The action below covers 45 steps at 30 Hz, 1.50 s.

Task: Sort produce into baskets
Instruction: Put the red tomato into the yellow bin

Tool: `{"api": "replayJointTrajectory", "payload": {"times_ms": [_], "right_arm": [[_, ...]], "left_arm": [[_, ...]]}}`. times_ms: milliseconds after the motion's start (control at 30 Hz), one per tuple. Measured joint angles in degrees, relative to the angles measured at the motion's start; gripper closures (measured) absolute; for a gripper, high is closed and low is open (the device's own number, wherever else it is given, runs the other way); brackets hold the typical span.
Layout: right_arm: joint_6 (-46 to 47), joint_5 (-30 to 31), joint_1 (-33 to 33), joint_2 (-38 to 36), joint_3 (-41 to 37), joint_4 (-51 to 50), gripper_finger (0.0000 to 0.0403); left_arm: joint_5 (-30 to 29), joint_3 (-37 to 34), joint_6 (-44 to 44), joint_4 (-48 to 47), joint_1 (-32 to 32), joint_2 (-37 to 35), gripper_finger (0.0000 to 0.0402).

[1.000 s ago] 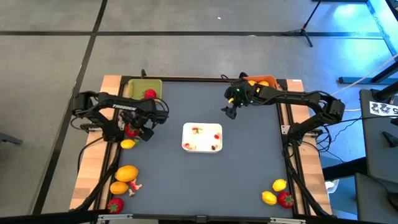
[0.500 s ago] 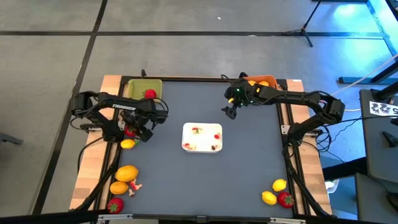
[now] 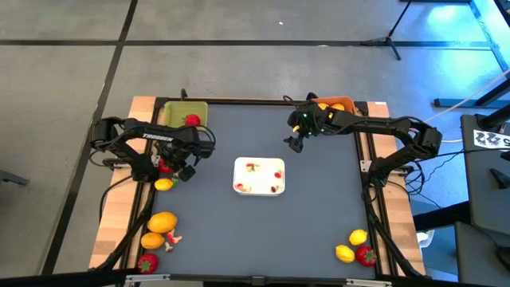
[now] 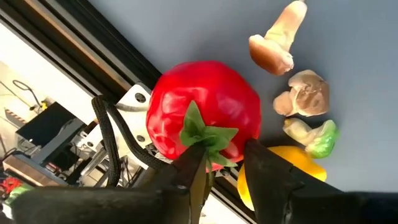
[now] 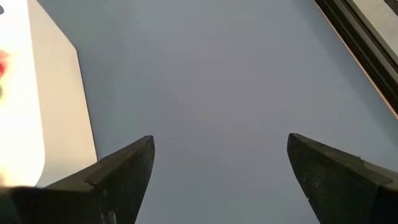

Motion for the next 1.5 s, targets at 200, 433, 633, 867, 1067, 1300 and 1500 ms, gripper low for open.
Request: {"api": "replayJointTrajectory", "payload": {"times_ms": [200,433,633,867,1067,1300,1500], "right_arm": [[0.0,0.0,0.0,0.0,0.0,0.0,0.0040],[0.0,0.0,0.0,0.0,0.0,0.0,0.0040],[0.0,0.0,0.0,0.0,0.0,0.0,0.0040],[0.0,0.0,0.0,0.0,0.0,0.0,0.0040],[0.0,0.0,0.0,0.0,0.0,0.0,0.0040],[0.0,0.0,0.0,0.0,0.0,0.0,0.0040],[0.2,0.0,0.0,0.0,0.0,0.0,0.0040]], "left_arm": [[0.0,0.1,0.5,0.0,0.0,0.0,0.0334],[0.1,0.2,1.5,-0.1,0.0,0.0,0.0369],[-1.8,2.0,2.2,-0.6,0.0,0.0,0.0388],[-2.8,4.2,3.1,-1.1,0.0,0.0,0.0399],[-3.2,5.1,3.1,-1.3,0.0,0.0,0.0397],[-3.1,5.1,3.2,-1.7,0.0,0.0,0.0356],[-3.2,5.1,4.1,-1.8,0.0,0.0,0.0255]]}}
